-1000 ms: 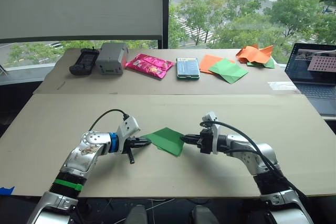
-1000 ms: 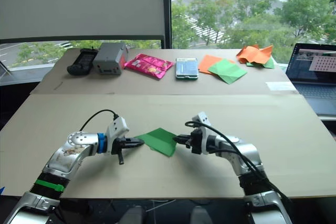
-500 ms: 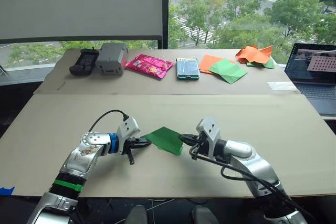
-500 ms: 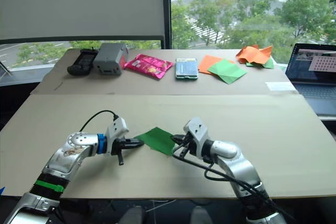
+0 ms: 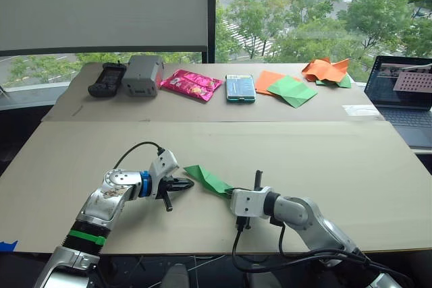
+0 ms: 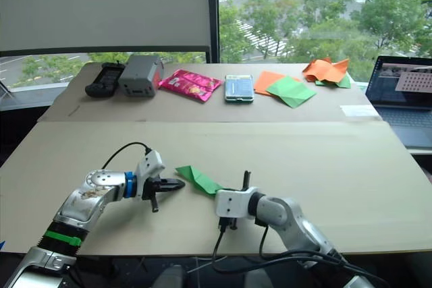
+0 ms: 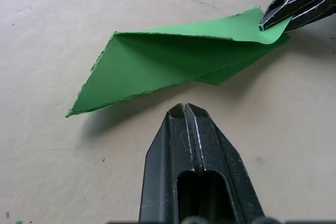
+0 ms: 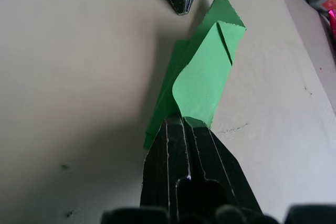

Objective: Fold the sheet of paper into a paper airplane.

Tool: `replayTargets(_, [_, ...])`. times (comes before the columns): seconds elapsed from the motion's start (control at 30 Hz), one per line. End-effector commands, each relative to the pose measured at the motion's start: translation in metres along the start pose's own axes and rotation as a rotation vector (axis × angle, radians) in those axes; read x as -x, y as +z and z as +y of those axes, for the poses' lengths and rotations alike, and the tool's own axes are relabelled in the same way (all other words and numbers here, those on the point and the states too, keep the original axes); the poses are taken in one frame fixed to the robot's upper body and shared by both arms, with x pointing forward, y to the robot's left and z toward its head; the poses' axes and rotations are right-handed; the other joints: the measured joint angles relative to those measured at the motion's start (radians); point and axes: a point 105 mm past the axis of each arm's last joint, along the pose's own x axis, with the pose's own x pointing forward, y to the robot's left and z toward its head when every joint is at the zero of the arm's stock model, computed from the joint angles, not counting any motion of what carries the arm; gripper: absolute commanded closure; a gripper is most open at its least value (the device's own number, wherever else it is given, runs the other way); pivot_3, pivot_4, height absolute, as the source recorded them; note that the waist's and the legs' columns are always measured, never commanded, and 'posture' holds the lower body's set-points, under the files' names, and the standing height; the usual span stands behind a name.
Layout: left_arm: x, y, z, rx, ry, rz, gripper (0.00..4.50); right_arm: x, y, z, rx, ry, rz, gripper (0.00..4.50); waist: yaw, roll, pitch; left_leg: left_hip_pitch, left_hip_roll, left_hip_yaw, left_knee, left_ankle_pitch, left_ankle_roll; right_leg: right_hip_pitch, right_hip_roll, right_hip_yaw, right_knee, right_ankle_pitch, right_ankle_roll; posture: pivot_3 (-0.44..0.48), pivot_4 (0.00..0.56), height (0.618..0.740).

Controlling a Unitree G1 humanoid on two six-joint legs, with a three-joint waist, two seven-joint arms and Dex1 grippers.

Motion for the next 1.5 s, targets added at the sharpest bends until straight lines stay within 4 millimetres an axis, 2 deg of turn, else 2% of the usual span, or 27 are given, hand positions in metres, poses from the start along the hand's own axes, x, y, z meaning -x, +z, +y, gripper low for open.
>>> replayTargets(0.03, [0.01, 0.012, 0.004, -0.022, 0.011, -0.023, 4.5, 0.0, -0.002, -0.002, 0.013, -0.006, 0.011, 4.46, 0.0, -0.001, 0.0, 0.0, 0.0, 0.0, 0.0, 0.0, 0.0, 0.0, 0.0, 0.0, 0.0, 0.0, 0.0, 0.0, 0.15, 0.718])
replayTargets(0.13, [0.017, 0.019, 0.006, -0.026, 0.007, -0.042, 4.5, -0.001, -0.002, 0.0, 0.01, 0.003, 0.015, 4.46, -0.001, -0.002, 0.001, 0.001, 0.0, 0.0, 0.0, 0.0, 0.0, 0.001, 0.0, 0.0, 0.0, 0.0, 0.0, 0.0, 0.15, 0.718])
replayTargets(0.3, [0.025, 0.049, 0.011, -0.015, -0.019, -0.145, 4.5, -0.001, -0.002, 0.004, 0.003, 0.016, 0.014, 4.46, 0.001, -0.004, 0.001, 0.001, 0.0, 0.0, 0.0, 0.0, 0.0, 0.001, 0.0, 0.0, 0.0, 0.0, 0.0, 0.0, 0.15, 0.718])
replayTargets(0.43, [0.016, 0.069, 0.015, -0.039, -0.027, -0.211, 4.5, 0.0, -0.002, 0.005, -0.001, 0.018, 0.016, 4.46, 0.001, -0.004, 0.001, 0.001, 0.0, 0.0, 0.0, 0.0, 0.0, 0.003, 0.0, 0.0, 0.0, 0.0, 0.0, 0.0, 0.15, 0.718])
replayTargets(0.7, [-0.023, 0.051, 0.012, -0.105, -0.069, -0.117, 4.5, -0.002, -0.001, 0.003, -0.034, 0.019, 0.017, 4.46, -0.003, -0.004, 0.001, 0.002, 0.0, 0.0, 0.0, 0.004, 0.007, 0.004, 0.001, 0.0, 0.001, 0.0, 0.0, 0.0, 0.15, 0.718])
replayTargets(1.07, [-0.032, 0.038, 0.016, -0.182, -0.072, -0.048, 4.5, -0.003, 0.006, -0.003, -0.091, 0.011, 0.01, 4.46, -0.001, -0.004, 0.001, 0.002, 0.0, 0.0, 0.0, 0.003, 0.004, 0.003, 0.001, 0.0, 0.001, 0.0, 0.0, 0.0, 0.15, 0.718])
replayTargets(1.2, [-0.034, 0.036, 0.017, -0.179, -0.069, -0.046, 4.5, -0.003, 0.012, -0.008, -0.169, 0.009, -0.015, 3.22, -0.001, -0.004, 0.001, 0.002, 0.0, 0.0, 0.0, 0.003, 0.005, 0.004, 0.001, 0.0, 0.002, 0.0, 0.0, 0.0, 0.15, 0.718])
replayTargets(1.37, [-0.035, 0.033, 0.017, -0.173, -0.067, -0.038, 4.5, 0.006, 0.037, -0.027, -0.343, -0.026, -0.137, 1.5, -0.001, -0.004, 0.001, 0.001, 0.0, 0.0, 0.0, 0.004, 0.006, 0.004, 0.001, 0.0, 0.003, 0.001, 0.001, 0.0, 0.15, 0.718])
replayTargets(1.47, [-0.035, 0.03, 0.017, -0.178, -0.065, -0.025, 4.5, 0.008, 0.05, -0.045, -0.499, -0.072, -0.214, 1.5, 0.0, -0.004, 0.001, 0.001, 0.0, 0.0, 0.0, 0.003, 0.006, 0.004, 0.001, 0.0, 0.003, 0.001, 0.001, 0.0, 0.15, 0.718])
replayTargets(1.5, [-0.035, 0.027, 0.017, -0.178, -0.063, -0.017, 4.5, 0.006, 0.049, -0.051, -0.553, -0.097, -0.208, 1.5, 0.0, -0.004, 0.001, 0.001, 0.0, -0.001, 0.0, 0.003, 0.006, 0.004, 0.001, 0.0, 0.003, 0.001, 0.001, 0.0, 0.15, 0.718])
